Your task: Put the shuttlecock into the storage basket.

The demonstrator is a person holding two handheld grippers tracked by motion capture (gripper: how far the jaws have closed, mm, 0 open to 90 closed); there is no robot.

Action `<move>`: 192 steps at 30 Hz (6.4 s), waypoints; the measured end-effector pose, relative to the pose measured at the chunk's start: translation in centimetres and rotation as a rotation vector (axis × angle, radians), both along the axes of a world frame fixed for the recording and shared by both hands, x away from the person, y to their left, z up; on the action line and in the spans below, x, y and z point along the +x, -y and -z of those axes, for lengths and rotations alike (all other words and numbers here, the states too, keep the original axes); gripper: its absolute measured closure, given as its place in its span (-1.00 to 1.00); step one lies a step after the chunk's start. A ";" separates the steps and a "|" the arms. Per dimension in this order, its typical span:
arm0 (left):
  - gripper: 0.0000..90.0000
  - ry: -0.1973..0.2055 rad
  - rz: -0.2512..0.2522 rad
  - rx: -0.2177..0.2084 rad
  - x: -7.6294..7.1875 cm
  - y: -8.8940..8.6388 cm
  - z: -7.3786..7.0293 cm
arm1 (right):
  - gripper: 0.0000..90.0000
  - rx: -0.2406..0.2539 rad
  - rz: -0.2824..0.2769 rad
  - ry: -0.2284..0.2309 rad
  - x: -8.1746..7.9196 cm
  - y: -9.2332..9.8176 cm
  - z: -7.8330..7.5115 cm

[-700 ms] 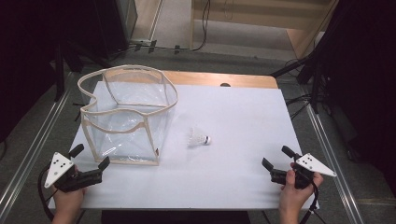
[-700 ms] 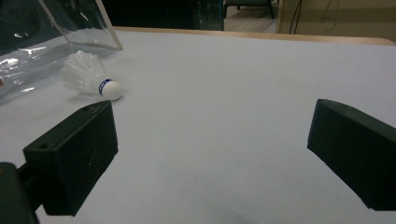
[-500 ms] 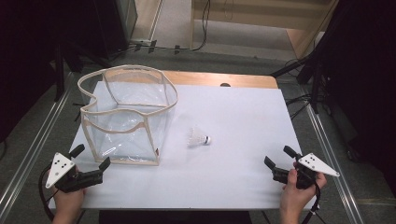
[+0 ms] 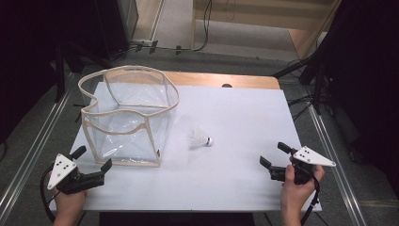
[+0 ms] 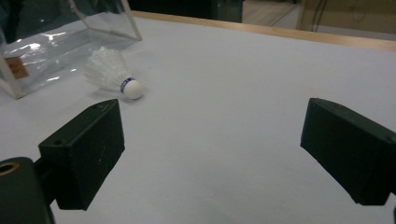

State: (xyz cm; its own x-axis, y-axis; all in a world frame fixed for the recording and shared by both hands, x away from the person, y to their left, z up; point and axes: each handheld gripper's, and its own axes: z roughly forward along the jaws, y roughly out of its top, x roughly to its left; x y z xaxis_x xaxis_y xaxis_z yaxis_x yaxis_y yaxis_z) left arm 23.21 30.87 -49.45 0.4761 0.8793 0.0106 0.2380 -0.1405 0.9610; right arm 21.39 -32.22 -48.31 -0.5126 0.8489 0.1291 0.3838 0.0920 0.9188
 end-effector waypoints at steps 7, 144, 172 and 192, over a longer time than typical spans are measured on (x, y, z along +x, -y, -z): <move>-1.00 0.007 -0.001 0.004 -0.1 0.0 0.0 | -0.90 -0.025 -0.072 -0.016 1.0 -1.1 -0.9; -1.00 0.015 0.006 0.022 -0.2 0.2 0.0 | -0.06 -0.640 -0.596 -0.428 15.5 -16.9 -1.9; -1.00 0.016 0.007 0.021 -0.2 0.2 0.0 | 0.35 -0.682 -0.564 -0.496 16.3 -18.9 -0.2; -1.00 0.016 0.007 0.024 -0.2 0.2 0.0 | 0.36 -0.522 -0.491 -0.419 15.9 -16.9 -2.7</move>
State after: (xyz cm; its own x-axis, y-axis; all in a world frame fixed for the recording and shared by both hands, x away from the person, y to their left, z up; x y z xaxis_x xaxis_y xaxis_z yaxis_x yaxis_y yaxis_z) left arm 22.98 30.64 -49.46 0.4820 0.8753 0.0397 0.2216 -0.1656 0.9610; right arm 37.33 -15.31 -45.59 -0.8377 0.5444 0.0434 0.4896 0.7133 0.5015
